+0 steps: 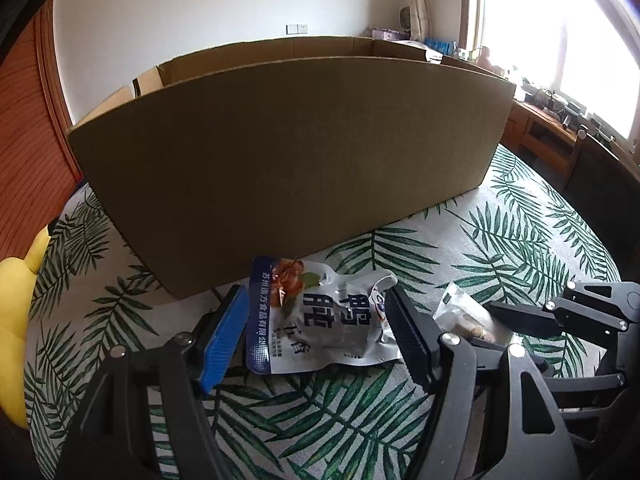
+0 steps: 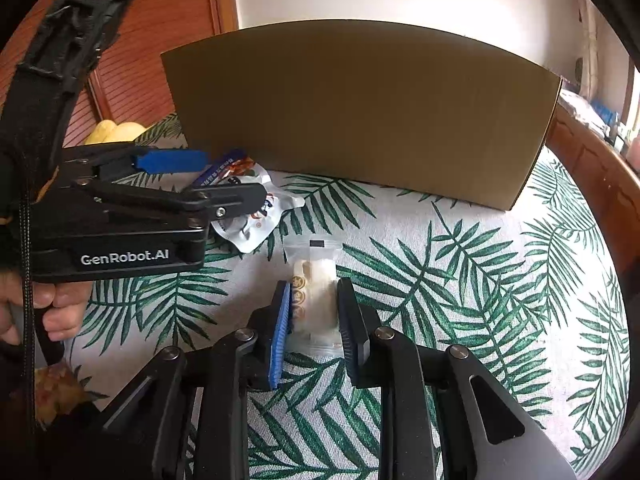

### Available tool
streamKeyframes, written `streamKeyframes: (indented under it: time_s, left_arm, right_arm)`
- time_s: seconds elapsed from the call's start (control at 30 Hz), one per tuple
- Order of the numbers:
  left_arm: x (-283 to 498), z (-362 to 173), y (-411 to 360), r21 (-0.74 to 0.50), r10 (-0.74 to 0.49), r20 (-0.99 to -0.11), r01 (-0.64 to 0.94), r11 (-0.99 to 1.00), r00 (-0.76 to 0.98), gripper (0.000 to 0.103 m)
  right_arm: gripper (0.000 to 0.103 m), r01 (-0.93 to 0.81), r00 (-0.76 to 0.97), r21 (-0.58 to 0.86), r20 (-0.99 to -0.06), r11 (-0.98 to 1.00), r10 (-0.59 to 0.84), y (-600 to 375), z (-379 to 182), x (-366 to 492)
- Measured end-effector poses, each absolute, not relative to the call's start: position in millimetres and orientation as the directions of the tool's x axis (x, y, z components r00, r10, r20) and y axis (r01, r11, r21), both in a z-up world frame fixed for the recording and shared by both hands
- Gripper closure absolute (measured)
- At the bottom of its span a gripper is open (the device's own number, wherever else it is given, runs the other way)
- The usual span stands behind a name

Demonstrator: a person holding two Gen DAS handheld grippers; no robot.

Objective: Organize snacks

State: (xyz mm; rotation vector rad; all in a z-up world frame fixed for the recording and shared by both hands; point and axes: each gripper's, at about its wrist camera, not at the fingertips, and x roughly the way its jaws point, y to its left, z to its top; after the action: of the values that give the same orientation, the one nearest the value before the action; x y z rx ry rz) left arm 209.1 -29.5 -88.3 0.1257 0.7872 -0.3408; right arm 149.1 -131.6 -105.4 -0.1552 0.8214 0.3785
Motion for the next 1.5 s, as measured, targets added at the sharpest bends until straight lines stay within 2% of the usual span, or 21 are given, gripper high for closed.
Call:
streamKeyframes:
  time_s: [0.37, 0.5, 0.7, 0.97, 1.0, 1.03, 1.23, 1.5]
  left_arm:
    - [220.2, -94.4, -37.6, 0.01, -0.234, -0.745, 0.361, 0.933, 0.625, 0.025]
    - [227.3, -99.3, -40.6, 0.011, -0.228, -0.767, 0.368, 0.93, 0.6, 0.019]
    - [233.9, -103.0, -42.4, -0.006, -0.231, -0.784, 0.365, 0.931, 0.577, 0.017]
    - [231.4, -101.3, -28.9, -0.03, -0.248, -0.77, 0.356, 0.934, 0.588, 0.024]
    - [229.1, -99.3, -27.3, -0.032, -0.254, -0.762, 0.358, 0.933, 0.595, 0.03]
    - [225.6, -98.4, -25.0, -0.034, -0.255, -0.764, 0.357, 0.934, 0.593, 0.041]
    - [208.6, -96.9, -13.9, -0.025, -0.243, -0.758, 0.345, 0.938, 0.605, 0.043]
    - [183.4, -78.3, 5.7, -0.072, -0.28, -0.718, 0.331, 0.941, 0.638, 0.043]
  right_arm:
    - [0.083, -0.386, 0.631, -0.004, -0.731, 0.923, 0.261, -128.2, -108.7, 147.7]
    - [0.083, -0.381, 0.633, -0.004, -0.73, 0.925, 0.258, -127.5, -107.9, 149.9]
    - [0.083, -0.381, 0.635, -0.004, -0.729, 0.925, 0.258, -127.2, -109.3, 150.2]
    - [0.083, -0.381, 0.638, -0.008, -0.727, 0.925, 0.256, -126.2, -109.5, 149.7]
    - [0.083, -0.381, 0.637, -0.008, -0.727, 0.925, 0.256, -126.1, -109.4, 149.8]
    - [0.083, -0.381, 0.638, -0.009, -0.727, 0.925, 0.256, -125.6, -109.3, 150.3]
    - [0.083, -0.38, 0.639, -0.012, -0.726, 0.925, 0.253, -124.9, -109.2, 149.9]
    - [0.083, -0.379, 0.638, -0.005, -0.726, 0.925, 0.257, -128.2, -109.9, 150.2]
